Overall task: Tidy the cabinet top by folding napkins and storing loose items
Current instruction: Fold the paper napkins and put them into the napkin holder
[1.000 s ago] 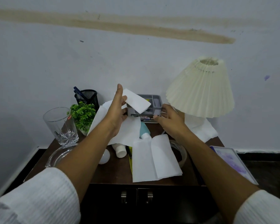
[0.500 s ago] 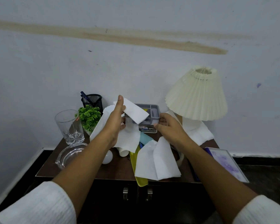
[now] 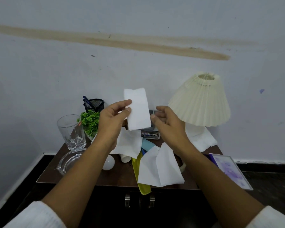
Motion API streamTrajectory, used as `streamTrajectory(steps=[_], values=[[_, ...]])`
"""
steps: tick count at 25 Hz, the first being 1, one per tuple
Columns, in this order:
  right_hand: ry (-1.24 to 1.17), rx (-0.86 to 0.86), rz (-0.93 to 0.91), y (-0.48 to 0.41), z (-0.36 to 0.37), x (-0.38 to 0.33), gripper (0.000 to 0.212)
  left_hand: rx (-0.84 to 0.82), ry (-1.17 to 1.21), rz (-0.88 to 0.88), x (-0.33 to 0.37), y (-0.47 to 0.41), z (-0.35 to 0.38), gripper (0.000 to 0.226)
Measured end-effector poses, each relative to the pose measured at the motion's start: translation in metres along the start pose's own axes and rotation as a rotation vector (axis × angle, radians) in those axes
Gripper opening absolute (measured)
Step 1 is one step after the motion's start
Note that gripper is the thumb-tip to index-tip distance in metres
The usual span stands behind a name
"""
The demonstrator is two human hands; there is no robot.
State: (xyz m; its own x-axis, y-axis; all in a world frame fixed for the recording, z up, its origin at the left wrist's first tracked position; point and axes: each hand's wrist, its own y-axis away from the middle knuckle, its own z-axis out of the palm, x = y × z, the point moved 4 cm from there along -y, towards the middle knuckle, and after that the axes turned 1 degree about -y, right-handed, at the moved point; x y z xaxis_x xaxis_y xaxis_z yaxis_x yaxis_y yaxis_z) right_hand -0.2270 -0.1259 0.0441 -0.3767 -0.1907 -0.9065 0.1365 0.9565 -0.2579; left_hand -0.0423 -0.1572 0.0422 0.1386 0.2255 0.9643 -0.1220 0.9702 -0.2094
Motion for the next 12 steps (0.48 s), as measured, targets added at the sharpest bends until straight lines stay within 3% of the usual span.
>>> streamTrajectory(steps=[3, 5, 9, 12], values=[[-0.34, -0.048, 0.119, -0.006, 0.004, -0.002, 0.053, -0.063, -0.02, -0.013, 0.0, -0.004, 0.002, 0.029], [-0.39, -0.096, 0.185, -0.01, 0.01, 0.004, 0.055, -0.086, -0.024, -0.015, -0.003, -0.006, 0.003, 0.031], [-0.59, -0.115, 0.261, -0.015, 0.014, 0.005, 0.031, -0.08, -0.08, 0.019, -0.006, -0.007, 0.002, 0.031], [-0.48, -0.076, 0.157, -0.015, 0.01, 0.001, 0.035, -0.115, -0.126, 0.046, -0.009, -0.006, 0.004, 0.037]])
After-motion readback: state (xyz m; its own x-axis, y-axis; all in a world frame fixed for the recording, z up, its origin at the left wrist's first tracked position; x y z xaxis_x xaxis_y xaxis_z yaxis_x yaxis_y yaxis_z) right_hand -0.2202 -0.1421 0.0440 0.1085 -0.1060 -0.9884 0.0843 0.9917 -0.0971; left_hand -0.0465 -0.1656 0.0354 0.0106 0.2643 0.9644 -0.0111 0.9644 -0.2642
